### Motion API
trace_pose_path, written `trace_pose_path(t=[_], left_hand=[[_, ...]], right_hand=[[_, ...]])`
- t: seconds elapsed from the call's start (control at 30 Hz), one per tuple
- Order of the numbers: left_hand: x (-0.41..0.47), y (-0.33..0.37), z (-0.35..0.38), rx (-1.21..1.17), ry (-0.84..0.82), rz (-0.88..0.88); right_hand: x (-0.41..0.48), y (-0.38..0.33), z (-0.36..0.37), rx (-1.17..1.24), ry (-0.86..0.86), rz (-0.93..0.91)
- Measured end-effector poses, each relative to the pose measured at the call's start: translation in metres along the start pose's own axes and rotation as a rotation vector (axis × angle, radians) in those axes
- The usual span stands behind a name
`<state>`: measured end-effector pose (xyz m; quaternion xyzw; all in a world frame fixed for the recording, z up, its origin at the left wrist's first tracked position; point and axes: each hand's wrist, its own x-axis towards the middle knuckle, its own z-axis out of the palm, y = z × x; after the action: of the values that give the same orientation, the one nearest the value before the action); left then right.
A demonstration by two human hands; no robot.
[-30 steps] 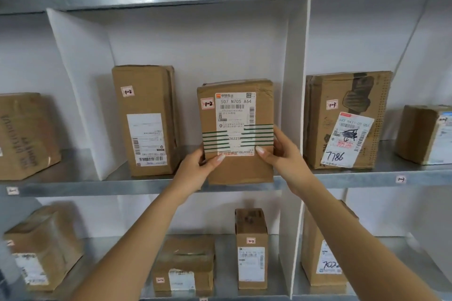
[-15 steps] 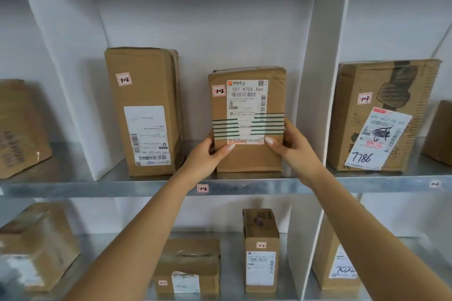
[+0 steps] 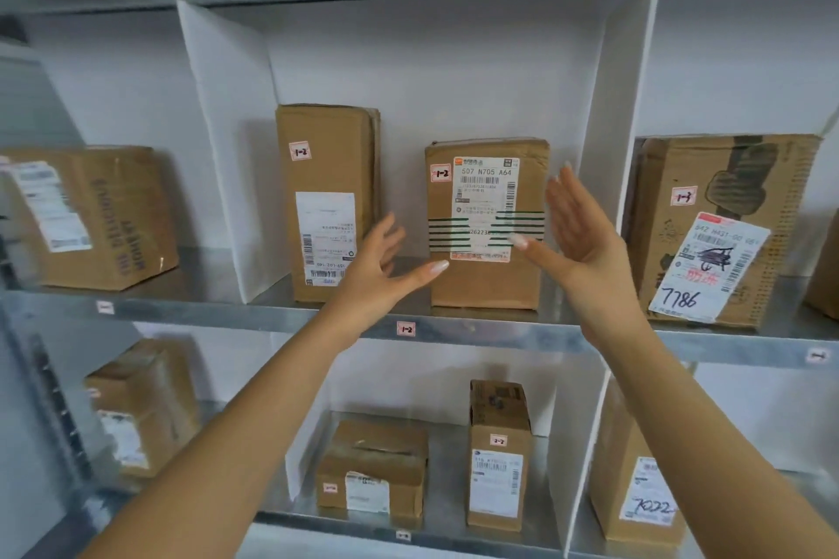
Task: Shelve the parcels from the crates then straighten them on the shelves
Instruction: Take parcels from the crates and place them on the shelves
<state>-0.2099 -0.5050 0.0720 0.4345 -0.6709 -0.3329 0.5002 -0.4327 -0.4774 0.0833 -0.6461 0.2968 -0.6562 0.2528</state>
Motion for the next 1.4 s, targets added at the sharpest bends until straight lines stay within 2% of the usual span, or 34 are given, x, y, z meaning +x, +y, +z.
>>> trace_pose_path(t=[0.23,0.33,0.43,0.57,0.7,0.87,1.1,1.23,1.4], left_hand=[[-0.053,0.009,-0.068,-0.076,0.139,-0.022],[-0.084,0.003,-0.108,-0.004,0.282,-0.04],[-0.127,-0.011,-0.156,0.093,0.393,-0.125],[-0.205,-0.033,-0.216,0.158,0.621,-0.24],[-0.285,-0.051,-0.269,0.139,0.755,-0.324],[-0.397,-0.084,-0.329,0.101,0.937,-0.436],[-0.545,-0.166,-0.389,0.028,1.059,-0.705],[-0.613,-0.222,-0.396,-0.025,1.144,-0.854],[-0.687,-0.33,-0.37,-0.169,1.252,-1.056]], right_hand=[[0.004,-0.005,0.074,0.257,-0.164,0.055],[0.003,0.005,0.123,0.322,-0.271,0.093],[-0.008,0.018,0.179,0.38,-0.387,0.122],[-0.041,0.034,0.259,0.412,-0.556,0.178],[-0.09,0.039,0.333,0.426,-0.745,0.256],[-0.183,0.039,0.443,0.424,-1.046,0.359],[-0.336,0.046,0.576,0.389,-1.352,0.524],[-0.424,0.072,0.63,0.362,-1.512,0.625],[-0.536,0.137,0.674,0.281,-1.684,0.79]])
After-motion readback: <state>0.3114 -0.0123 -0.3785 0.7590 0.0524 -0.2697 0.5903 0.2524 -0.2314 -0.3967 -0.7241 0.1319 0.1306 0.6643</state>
